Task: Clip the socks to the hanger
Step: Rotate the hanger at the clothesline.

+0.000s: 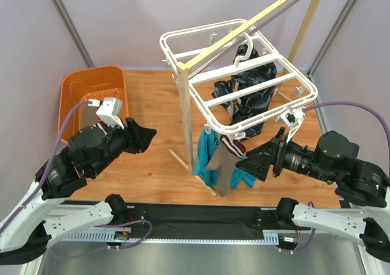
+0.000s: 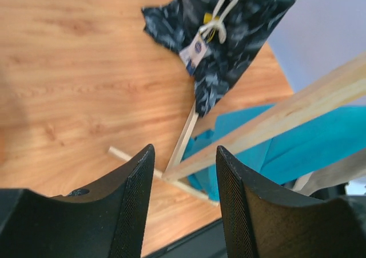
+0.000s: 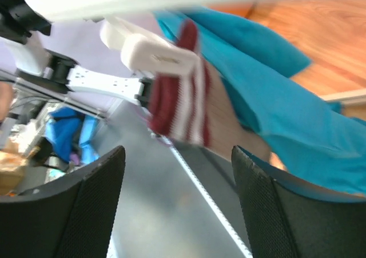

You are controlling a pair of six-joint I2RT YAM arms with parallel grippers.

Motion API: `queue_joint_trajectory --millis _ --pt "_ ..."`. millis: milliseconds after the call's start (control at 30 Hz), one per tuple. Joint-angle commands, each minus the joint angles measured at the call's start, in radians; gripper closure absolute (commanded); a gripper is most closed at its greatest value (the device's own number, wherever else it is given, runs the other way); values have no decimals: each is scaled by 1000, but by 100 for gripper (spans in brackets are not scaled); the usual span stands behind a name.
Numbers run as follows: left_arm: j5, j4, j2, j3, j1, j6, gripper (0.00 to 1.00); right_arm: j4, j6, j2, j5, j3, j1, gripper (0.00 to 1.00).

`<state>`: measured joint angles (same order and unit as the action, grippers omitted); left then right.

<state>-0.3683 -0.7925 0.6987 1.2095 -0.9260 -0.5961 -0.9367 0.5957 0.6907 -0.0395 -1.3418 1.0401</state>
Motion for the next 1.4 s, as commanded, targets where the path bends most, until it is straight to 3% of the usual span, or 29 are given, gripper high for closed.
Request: queue_joint_trajectory --millis 0,100,367,500,700,733,833,1133,1267,1333,1367 --pt "-64 24 19 101 4 91 45 297 145 4 -83 41 5 23" --pt "-49 58 -16 79 4 91 44 433 234 4 -27 69 3 20" --pt "0 15 -100 70 4 62 43 496 283 -23 294 78 5 24" --pt "26 24 -148 39 4 35 43 458 268 -34 456 90 3 34" --pt "193 98 -147 1 4 2 42 458 175 -77 662 89 1 50" --pt "225 101 -133 2 4 -4 42 461 135 -83 712 84 5 57" --pt "279 137 -128 -13 4 -27 42 455 55 -92 792 55 3 62" --pt "359 194 -140 -36 6 -80 41 578 -221 -62 997 35 3 62" --pt "388 213 -160 -50 4 -106 41 799 -434 -37 1081 75 3 62" --pt "405 217 -171 -62 4 -122 41 927 -636 -23 1147 110 0 60" --pt "408 217 -176 -65 4 -129 41 1070 -689 -17 1161 143 -2 60"
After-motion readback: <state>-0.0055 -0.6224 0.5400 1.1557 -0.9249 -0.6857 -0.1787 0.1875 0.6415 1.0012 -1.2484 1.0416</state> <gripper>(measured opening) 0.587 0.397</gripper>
